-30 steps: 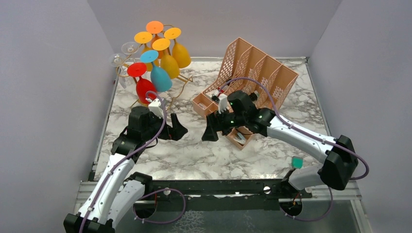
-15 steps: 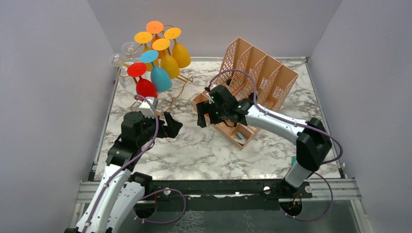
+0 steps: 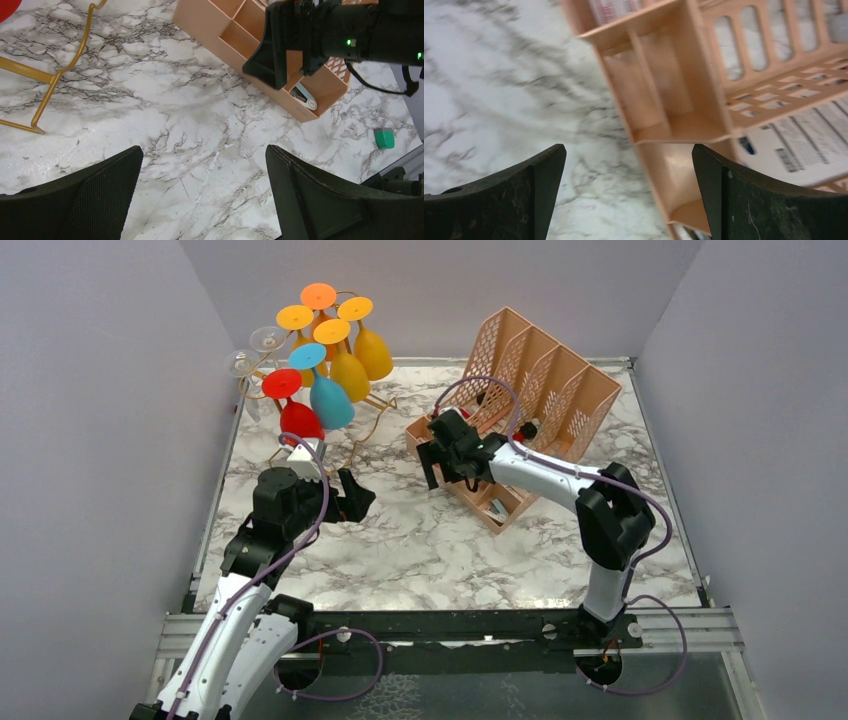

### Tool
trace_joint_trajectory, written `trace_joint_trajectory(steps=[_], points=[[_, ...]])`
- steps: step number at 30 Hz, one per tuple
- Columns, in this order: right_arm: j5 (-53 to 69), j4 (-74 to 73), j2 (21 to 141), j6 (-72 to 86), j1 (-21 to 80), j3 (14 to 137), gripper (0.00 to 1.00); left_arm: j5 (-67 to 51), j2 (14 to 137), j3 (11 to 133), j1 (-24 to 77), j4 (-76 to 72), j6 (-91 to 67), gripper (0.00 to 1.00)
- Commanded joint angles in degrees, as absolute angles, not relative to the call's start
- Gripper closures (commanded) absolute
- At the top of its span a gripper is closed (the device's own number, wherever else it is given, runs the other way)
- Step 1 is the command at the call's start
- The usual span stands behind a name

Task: Take the wine glass off the wine glass rack
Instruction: Move the distractor to the center of the board.

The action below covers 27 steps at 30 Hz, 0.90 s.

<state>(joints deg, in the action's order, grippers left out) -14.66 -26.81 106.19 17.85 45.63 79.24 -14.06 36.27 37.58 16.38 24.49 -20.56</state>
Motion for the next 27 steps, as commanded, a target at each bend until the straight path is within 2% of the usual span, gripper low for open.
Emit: trace_joint_trajectory(steps=[1, 5, 16, 27], points=[[-19.82, -25.38, 107.55, 14.75, 38.99, 79.26, 0.0, -13.75, 36.14, 37.05, 16.56, 22.93, -20.76, 0.01], [-16.31, -23.87, 108.34, 15.51, 34.81, 79.06, 0.0, -13.92, 36.21, 37.02, 16.53, 22.93, -20.74, 0.01], [-17.26, -25.77, 109.95, 16.15, 25.33, 80.76, 0.0, -14.13, 36.12, 37.01, 16.52, 22.93, -20.68, 0.01], [-17.79, -25.95, 106.11, 18.67, 12.85, 75.75, 0.0, -14.73, 36.22, 37.0, 16.52, 22.8, -20.57, 0.01]])
